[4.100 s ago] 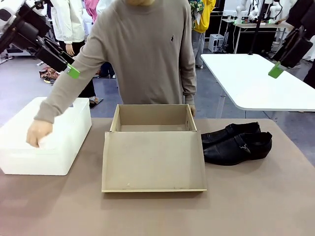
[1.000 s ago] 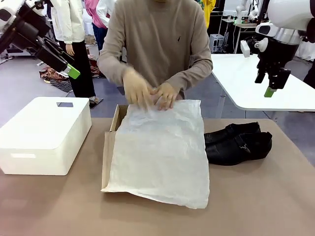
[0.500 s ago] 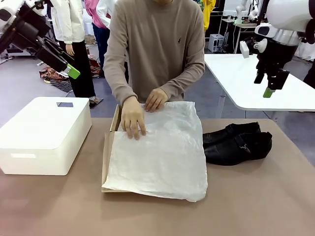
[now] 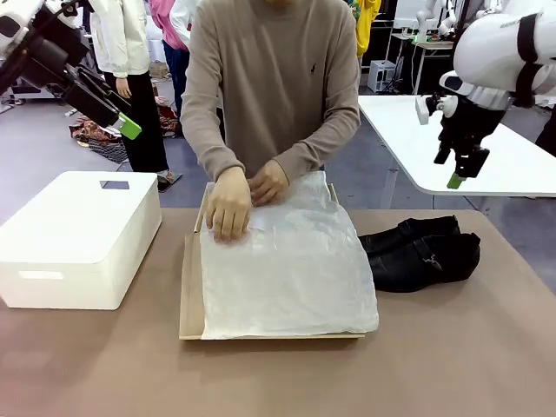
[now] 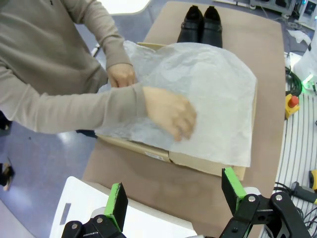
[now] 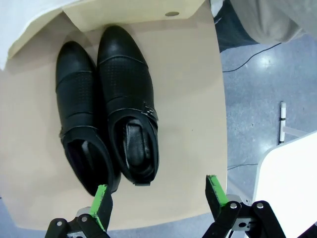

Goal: Pack the shoes into the box.
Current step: Place one shoe of the Shoes into the Shoes Box.

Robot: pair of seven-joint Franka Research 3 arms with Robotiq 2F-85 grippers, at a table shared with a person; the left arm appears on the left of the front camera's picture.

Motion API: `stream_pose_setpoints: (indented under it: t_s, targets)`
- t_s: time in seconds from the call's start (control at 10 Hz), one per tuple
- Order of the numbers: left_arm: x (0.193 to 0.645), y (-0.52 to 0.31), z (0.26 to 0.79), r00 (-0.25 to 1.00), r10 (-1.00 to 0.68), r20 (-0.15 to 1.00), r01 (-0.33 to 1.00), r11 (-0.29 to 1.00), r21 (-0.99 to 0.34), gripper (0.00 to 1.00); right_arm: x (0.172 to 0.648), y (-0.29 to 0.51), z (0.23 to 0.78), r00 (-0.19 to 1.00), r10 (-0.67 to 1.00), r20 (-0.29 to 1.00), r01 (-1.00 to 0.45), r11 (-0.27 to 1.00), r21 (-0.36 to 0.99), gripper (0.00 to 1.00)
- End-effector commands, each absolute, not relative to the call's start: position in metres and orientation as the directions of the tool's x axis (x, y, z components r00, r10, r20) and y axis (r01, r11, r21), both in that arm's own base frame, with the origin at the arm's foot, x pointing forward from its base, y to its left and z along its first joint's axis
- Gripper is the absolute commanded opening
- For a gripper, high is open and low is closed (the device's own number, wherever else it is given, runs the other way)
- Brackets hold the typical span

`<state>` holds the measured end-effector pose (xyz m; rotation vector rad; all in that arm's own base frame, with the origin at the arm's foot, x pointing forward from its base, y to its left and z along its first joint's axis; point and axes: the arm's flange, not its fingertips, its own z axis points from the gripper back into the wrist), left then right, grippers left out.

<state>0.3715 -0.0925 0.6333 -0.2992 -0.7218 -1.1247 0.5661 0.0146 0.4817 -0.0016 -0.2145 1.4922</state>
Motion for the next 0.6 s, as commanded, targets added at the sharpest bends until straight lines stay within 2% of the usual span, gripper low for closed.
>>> stream_pose_setpoints:
  t_s: [0.0,0.5]
  targets:
    - [0.372,-0.092,0.634,0.239,-0.705,0.668,0.899,0.421,0.122,1.00,0.574,0.009,0.461,-0.013,0.987,0.161,-0.989,0.011,-0.148,1.00]
    - [0.372,-0.092,0.634,0.239,-0.705,0.668,0.899,0.421,0.122,1.00,0.595,0.013,0.419,0.019,0.987,0.158,-0.995,0.034,-0.093,1.00]
